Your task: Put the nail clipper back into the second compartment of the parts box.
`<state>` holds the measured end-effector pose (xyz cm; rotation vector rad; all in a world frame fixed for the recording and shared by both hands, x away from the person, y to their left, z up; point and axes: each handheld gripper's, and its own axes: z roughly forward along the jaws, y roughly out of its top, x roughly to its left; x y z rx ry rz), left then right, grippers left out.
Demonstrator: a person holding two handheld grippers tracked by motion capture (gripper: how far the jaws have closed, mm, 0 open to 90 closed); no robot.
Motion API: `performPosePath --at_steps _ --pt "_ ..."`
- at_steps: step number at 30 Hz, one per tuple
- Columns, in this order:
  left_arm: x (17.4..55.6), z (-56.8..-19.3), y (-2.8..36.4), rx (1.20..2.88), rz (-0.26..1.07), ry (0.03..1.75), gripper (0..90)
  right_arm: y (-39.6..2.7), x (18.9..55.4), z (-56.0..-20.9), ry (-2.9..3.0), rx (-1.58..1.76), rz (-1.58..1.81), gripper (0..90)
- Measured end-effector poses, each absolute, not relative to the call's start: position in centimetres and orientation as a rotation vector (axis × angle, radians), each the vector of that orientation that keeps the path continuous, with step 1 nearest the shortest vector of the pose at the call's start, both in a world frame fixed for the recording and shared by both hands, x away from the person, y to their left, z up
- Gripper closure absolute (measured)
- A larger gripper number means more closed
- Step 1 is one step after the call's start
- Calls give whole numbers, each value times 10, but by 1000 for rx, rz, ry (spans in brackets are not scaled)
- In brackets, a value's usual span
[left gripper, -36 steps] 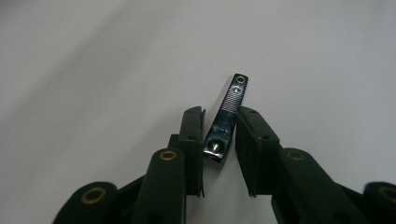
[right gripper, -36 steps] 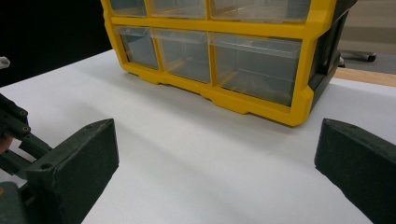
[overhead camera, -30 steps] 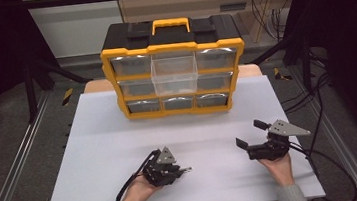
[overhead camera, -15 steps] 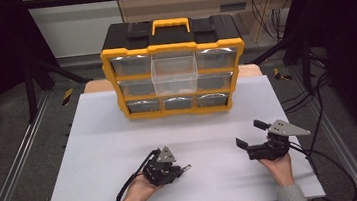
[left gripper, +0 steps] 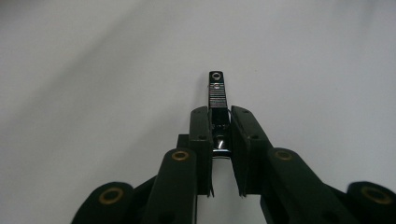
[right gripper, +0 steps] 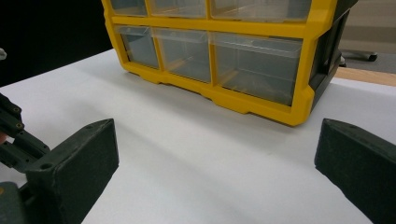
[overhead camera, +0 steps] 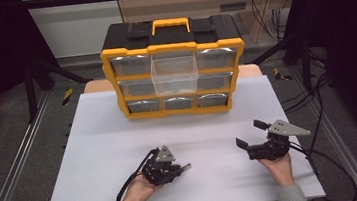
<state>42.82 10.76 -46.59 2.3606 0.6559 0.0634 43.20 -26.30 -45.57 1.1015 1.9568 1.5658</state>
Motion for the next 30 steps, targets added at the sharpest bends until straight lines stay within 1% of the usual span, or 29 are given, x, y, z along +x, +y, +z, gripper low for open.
performPosePath --at_steps 16,30 --pt "429 -457 117 2322 84 666 790 -263 432 -456 1962 1102 1563 3" --pt "430 -442 129 2270 100 683 791 -262 433 -457 1971 1102 1561 3"
